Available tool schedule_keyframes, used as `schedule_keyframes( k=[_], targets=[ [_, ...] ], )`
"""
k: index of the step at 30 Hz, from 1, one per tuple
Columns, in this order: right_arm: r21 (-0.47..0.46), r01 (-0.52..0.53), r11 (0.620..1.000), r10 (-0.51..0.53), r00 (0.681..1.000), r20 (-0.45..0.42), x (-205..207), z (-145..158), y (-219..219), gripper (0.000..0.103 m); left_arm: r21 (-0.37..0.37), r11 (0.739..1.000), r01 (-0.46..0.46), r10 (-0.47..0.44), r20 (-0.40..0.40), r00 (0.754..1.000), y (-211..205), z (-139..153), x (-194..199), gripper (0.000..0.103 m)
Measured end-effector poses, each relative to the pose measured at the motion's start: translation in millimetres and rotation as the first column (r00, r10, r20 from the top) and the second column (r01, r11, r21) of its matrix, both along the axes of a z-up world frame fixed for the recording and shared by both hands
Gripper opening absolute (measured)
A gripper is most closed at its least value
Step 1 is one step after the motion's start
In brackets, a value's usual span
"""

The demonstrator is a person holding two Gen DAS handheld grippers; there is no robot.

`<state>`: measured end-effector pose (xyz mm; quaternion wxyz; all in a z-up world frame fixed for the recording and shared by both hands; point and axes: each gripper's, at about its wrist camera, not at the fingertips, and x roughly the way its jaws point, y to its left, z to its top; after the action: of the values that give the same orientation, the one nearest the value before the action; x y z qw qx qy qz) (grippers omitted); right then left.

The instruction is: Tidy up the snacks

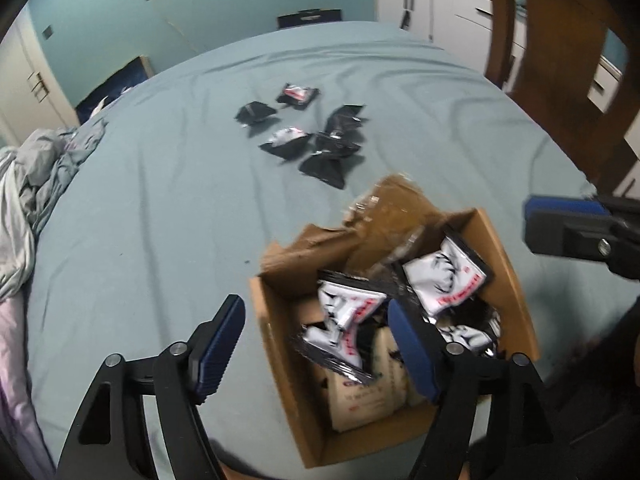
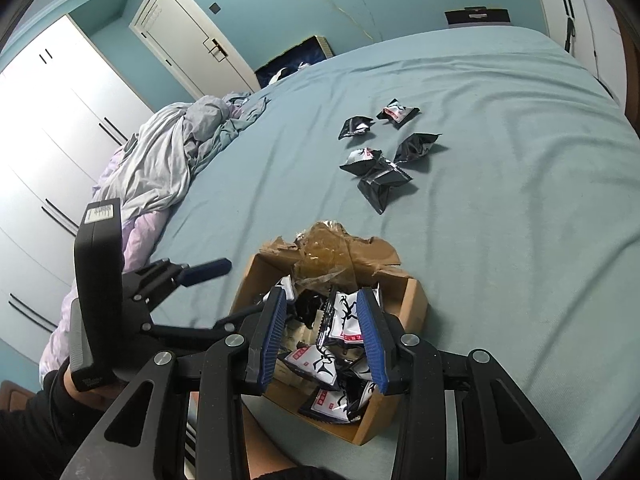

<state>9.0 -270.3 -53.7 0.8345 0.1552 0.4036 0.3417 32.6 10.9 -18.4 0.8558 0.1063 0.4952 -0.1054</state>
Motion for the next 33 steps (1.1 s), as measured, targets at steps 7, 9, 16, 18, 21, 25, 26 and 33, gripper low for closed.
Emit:
schedule_keyframes(
  k=[7,9,16,18,21,25,26,33],
  targets=[
    [-0.002,-0.041,0.999,0.041,0.999,0.007,-3.8,1.0,8.2,0.036,-0.002,0.989,-0.146,0.146,0.014,0.989,29.8,0.7,12.2,0.081],
    [-0.017,-0.078,0.997,0.078,0.997,0.004,-6.0,0.4,16.4,0.036,-0.022,0.983,-0.180,0.180,0.008,0.984,38.6,0.7,16.0,0.083],
    [-0.130,-0.092,0.987,0.083,0.994,-0.069,-0.6,-8.0,37.5,0.076,-0.044,0.976,-0.215,0.214,-0.035,0.976,47.4,-5.0,19.7,0.083],
    [-0.144,-0.063,0.988,0.052,0.996,-0.077,0.8,-7.9,36.6,0.081,-0.045,0.977,-0.211,0.210,-0.024,0.977,46.3,-2.3,17.8,0.083],
    [-0.148,-0.040,0.988,0.032,0.998,-0.058,0.0,-1.5,33.3,0.081,-0.036,0.979,-0.199,0.199,-0.024,0.980,42.5,-2.4,16.9,0.083],
    [-0.150,0.041,0.988,-0.042,0.999,-0.007,-2.4,7.1,23.3,0.081,-0.021,0.981,-0.191,0.190,-0.025,0.981,39.7,-3.3,17.3,0.083],
    [-0.163,0.085,0.983,-0.083,0.996,0.021,-3.4,10.1,19.4,0.081,-0.020,0.981,-0.191,0.191,-0.019,0.982,39.4,-2.2,17.2,0.083],
    [-0.153,0.287,0.946,-0.267,0.954,0.138,-10.4,25.2,-8.3,0.081,-0.022,0.982,-0.189,0.190,0.022,0.982,37.8,5.8,16.3,0.083]
  ],
)
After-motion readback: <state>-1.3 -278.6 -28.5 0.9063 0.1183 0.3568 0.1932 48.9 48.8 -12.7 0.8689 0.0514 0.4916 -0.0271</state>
